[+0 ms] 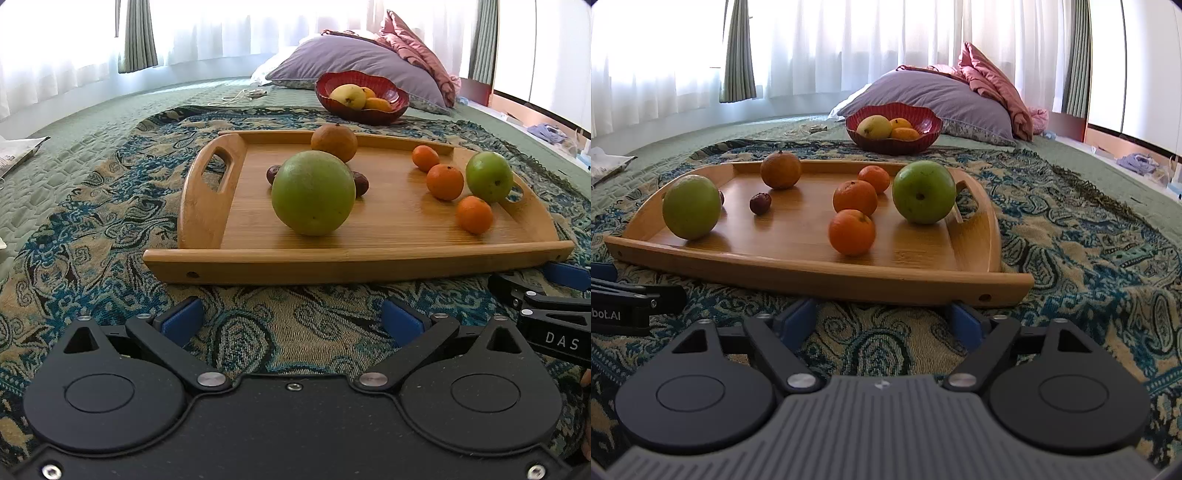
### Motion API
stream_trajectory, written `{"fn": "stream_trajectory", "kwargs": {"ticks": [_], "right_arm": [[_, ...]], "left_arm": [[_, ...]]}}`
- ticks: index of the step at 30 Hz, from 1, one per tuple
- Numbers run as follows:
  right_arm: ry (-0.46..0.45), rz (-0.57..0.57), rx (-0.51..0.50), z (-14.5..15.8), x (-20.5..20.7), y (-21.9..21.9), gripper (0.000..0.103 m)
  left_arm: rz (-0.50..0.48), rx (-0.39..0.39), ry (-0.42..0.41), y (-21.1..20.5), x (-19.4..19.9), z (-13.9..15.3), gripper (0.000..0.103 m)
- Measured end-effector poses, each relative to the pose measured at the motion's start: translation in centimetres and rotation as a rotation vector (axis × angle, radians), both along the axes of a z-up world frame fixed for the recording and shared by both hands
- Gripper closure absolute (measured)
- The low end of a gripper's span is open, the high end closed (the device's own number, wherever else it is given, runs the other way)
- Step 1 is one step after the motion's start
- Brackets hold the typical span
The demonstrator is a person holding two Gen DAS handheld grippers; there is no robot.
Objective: Organize fruits
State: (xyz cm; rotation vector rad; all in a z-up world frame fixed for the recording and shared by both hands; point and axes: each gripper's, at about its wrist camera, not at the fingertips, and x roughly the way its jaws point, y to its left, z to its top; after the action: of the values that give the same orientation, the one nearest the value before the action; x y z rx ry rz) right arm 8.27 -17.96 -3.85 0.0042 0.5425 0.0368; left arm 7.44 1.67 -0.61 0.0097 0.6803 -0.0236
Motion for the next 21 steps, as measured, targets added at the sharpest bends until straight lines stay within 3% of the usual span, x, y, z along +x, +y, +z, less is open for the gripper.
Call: {"fn": "stream_trajectory", "kwargs": {"ticks": [11,21], "right_arm": [[0.038,0.036,0.021,-0.47,0.83,-0.06,0.0],[0.033,0.038,0.021,-0.64,0.79,0.0,0.0]], "left_arm": [[0.002,-0.019,0.014,0.3,0.49,-0.35,0.0],[0.003,-0.024,0.024,0.38,0.63,-0.39,0.0]]}}
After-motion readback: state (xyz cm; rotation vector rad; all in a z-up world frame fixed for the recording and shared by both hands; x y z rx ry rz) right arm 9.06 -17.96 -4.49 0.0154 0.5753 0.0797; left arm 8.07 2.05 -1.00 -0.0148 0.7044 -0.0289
